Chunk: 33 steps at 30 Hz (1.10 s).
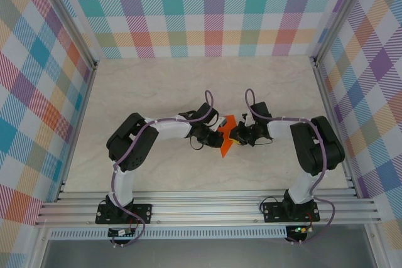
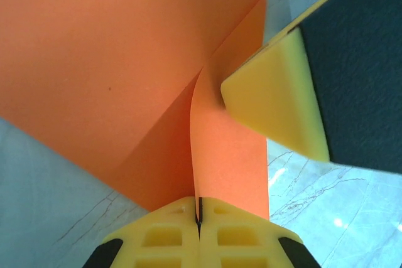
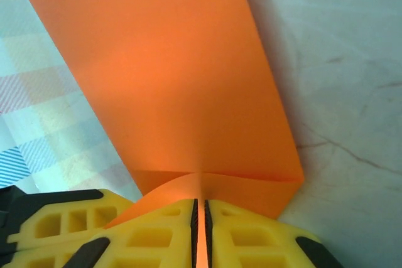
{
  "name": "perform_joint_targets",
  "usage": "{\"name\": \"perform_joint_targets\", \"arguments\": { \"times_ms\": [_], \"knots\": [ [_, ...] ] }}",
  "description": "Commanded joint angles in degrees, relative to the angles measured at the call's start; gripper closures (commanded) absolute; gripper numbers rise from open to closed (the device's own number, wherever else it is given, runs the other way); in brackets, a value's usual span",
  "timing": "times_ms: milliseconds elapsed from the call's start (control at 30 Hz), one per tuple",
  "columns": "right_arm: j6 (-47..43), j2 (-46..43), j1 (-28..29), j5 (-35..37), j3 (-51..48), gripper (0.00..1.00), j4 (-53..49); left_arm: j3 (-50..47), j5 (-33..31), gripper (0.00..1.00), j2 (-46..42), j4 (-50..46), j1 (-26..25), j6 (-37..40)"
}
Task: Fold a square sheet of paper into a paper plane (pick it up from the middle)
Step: Third fold the triangle at the center of the table.
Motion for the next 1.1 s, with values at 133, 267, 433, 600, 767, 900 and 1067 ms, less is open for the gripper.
{"name": "perform_joint_targets", "arguments": {
  "times_ms": [133,267,433,600,767,900,1067],
  "knots": [
    [-1.19,-2.37,-2.61,-2.24,1.44,0.84,-0.75,-0.15,-2.19,0.96,2.18,-5.39,0.8,1.33],
    [-2.74,-1.24,-3.25,-2.1,3.31,0.84,-2.11,-0.13,-2.15,0.96,2.27,-5.54,0.81,1.42],
    [-3.77,3.06,-3.76,-1.49,4.4,0.85,-2.48,-0.22,-2.23,0.96,2.23,-5.57,0.81,1.46],
    [-4.47,4.63,-3.76,0.97,3.63,0.86,-3.45,-0.29,-2.34,0.96,2.17,-5.51,0.77,1.42],
    [-5.07,4.22,-3.76,1.21,3.74,0.86,-4.37,-0.12,-3.06,0.88,1.33,-5.49,0.79,0.68],
    [-5.28,3.31,-3.76,0.78,3.61,0.85,-4.86,0.31,-6.17,0.75,-1.47,-6.41,0.94,-1.22],
    [-5.73,2.58,-3.76,-1.17,3.81,0.85,-5.06,-1.31,-10.52,0.63,-7.78,-6.25,2.27,-5.76]
  ]
}}
